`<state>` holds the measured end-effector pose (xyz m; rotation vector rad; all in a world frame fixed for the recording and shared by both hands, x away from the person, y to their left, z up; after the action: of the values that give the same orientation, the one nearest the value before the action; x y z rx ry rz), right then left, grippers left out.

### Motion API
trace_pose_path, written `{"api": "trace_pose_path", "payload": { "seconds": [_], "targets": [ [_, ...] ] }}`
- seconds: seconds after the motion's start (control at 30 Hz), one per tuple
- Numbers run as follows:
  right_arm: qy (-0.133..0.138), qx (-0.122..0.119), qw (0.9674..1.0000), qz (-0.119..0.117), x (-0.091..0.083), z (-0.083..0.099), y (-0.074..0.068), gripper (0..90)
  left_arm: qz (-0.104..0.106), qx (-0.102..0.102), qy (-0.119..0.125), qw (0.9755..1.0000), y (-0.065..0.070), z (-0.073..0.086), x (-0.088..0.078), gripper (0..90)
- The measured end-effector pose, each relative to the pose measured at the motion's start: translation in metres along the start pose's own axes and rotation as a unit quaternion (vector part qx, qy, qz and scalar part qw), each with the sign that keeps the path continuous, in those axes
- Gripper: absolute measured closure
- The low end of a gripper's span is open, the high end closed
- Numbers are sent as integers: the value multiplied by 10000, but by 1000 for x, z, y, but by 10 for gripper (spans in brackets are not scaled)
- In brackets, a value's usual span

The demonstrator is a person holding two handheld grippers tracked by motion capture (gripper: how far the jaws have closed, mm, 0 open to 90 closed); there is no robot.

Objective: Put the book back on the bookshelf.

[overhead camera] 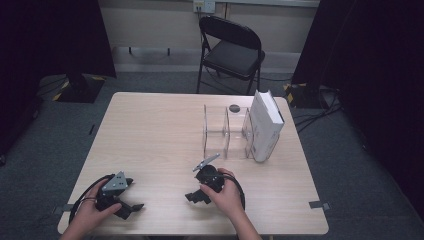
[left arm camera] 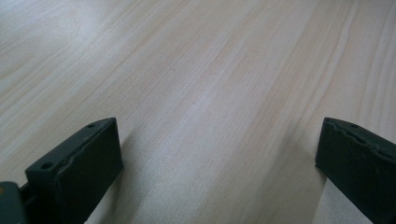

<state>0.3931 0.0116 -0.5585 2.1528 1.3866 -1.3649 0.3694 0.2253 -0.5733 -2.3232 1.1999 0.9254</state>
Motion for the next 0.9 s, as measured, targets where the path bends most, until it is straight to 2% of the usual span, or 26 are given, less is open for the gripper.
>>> {"api": "trace_pose_path", "payload": {
  "seconds": [0.2,0.23,0.5,0.7,0.9],
  "targets": [
    [31,-119,9999,60,2,0,-1,155,-1,1,0,10000,0,0,0,0],
    [107,-210,9997,74,3,-1,0,154,-2,1,0,10000,0,0,0,0],
    [310,-245,9992,103,4,0,-2,143,-1,0,1,10000,0,0,0,0],
    [555,-529,9967,280,8,0,-4,138,-2,2,0,10000,0,0,0,0],
    [689,-526,9957,311,8,1,-4,137,-2,1,0,10000,0,0,0,0]
  ]
}}
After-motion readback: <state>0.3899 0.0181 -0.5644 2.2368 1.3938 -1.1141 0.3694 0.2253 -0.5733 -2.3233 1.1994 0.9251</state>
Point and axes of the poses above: each handheld gripper's, and its own axes: x roughly forward along the jaws, z roughly out of its underside, y roughly to its right, the point moved 10 cm from there along x, roughly forward along the jaws, and after that the axes turned 3 degrees about -z, right-handed, at the moved point
